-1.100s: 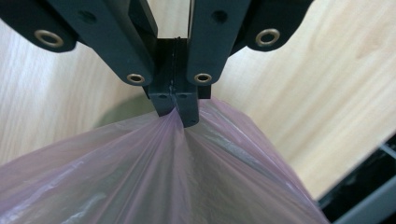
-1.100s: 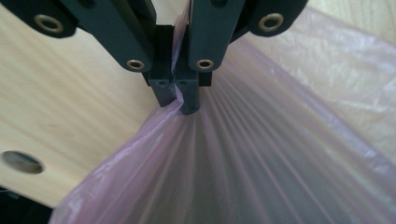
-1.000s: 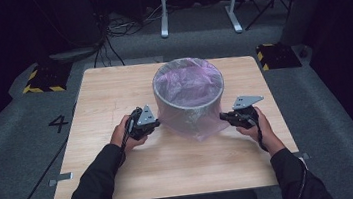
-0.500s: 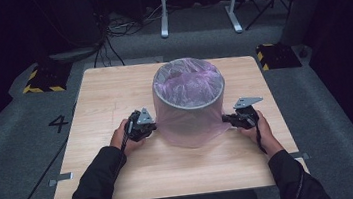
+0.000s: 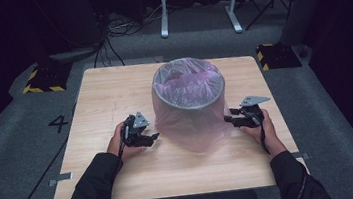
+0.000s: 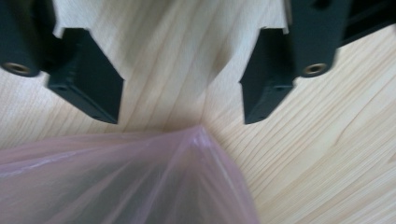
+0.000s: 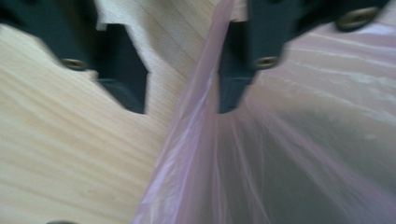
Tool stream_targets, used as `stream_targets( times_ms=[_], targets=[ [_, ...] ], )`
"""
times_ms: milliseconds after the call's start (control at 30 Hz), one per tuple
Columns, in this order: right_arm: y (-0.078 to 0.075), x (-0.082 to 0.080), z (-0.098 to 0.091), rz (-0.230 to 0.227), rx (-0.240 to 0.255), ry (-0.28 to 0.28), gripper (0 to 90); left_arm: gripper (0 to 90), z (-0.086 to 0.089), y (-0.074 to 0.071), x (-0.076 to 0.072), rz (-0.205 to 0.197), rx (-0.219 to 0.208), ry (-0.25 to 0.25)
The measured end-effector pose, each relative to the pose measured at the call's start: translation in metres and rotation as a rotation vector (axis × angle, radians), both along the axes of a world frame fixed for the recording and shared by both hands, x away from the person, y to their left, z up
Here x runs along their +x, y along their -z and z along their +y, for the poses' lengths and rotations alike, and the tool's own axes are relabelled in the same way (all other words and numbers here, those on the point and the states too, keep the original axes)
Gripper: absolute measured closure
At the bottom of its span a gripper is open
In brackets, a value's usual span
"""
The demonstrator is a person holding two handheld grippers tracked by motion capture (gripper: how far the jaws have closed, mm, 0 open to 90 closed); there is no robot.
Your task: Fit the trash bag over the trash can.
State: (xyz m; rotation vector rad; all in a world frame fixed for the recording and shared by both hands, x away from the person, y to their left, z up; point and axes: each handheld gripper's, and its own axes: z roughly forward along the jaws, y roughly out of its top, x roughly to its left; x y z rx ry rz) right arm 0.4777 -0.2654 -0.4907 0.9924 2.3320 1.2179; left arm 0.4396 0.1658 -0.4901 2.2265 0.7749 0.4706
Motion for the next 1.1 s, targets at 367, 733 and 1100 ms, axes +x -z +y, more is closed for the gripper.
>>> stream_targets(
  times_ms=[367,733,1100],
  targets=[
    [-0.026,-0.017,-0.019,-0.080,0.061,0.014,25.5,18.7,0.020,-0.003,-0.030,0.038,-0.081,-0.010],
    [-0.062,-0.025,-0.016,-0.140,0.087,0.007,25.0,18.4,0.033,0.005,-0.039,0.102,-0.022,-0.057],
    [-0.118,-0.023,-0.014,-0.228,0.116,0.001,25.6,15.7,0.040,0.013,-0.040,0.105,-0.039,-0.049]
  ],
)
